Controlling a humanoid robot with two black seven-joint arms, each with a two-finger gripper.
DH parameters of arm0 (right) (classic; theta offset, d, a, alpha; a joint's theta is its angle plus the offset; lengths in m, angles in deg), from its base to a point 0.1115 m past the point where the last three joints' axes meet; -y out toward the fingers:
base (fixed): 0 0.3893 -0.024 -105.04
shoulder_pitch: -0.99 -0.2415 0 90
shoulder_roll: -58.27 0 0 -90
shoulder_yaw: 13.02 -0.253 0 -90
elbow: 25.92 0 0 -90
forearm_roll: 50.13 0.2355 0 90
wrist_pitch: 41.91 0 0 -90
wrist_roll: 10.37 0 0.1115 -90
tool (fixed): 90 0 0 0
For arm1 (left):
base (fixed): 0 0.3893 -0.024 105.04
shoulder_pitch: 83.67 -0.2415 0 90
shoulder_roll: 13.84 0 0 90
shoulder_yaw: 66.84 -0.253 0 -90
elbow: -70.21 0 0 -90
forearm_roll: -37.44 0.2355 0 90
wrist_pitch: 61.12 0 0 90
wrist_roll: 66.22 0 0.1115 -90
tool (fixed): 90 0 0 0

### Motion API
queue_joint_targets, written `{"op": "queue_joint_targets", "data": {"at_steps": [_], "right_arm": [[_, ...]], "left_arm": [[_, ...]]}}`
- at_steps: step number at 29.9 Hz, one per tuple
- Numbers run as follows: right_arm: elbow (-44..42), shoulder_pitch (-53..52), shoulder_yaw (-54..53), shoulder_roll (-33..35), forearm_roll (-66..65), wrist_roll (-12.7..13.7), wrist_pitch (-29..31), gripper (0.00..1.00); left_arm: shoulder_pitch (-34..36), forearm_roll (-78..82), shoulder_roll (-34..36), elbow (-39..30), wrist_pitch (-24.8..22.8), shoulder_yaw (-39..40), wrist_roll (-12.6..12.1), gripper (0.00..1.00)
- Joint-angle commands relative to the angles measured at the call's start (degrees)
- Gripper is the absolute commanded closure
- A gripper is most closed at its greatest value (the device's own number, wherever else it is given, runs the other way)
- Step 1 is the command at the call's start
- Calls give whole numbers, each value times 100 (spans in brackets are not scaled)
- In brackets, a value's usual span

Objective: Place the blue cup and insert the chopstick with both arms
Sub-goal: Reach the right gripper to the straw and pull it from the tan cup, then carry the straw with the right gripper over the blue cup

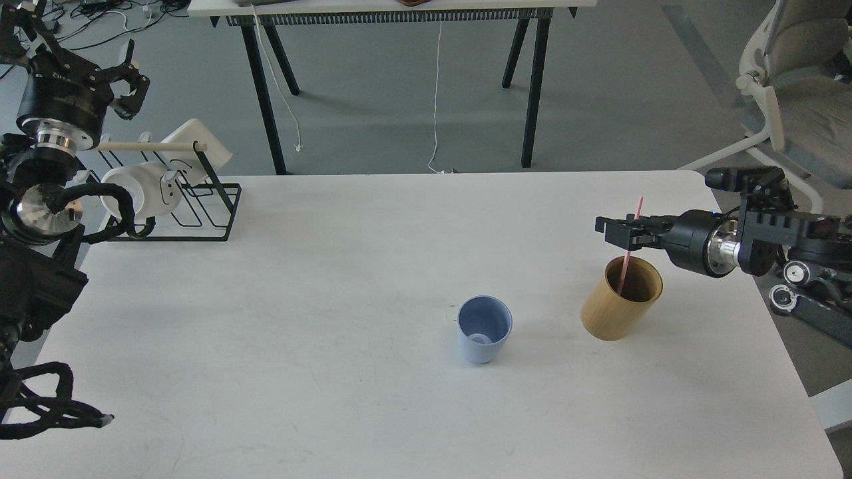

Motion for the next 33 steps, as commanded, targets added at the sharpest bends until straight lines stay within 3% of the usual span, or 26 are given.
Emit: {"op": "queue_joint_targets", "data": {"at_steps": [1,3,9,15,21,28,33], "right_arm": [[15,-4,43,18,-24,32,0,65],[24,5,78,36,-24,67,17,73],[33,14,87,62,-24,111,26,83],[41,-4,78,71,-24,164,17,100],[568,-135,60,518,-7,357,52,100],[1042,-548,43,1099,46,366,70,100],[1526,-1338,17,1494,107,366,518,99]], "left_arm": [[13,0,0,0,1,0,0,0],[13,0,0,0,1,0,0,0],[13,0,-9,0,1,0,0,0],[22,0,0,0,1,0,0,0],[31,0,17,-9,1,0,0,0],[31,0,17,-18,1,0,9,0],[40,0,26,-36,1,0,9,0]]}}
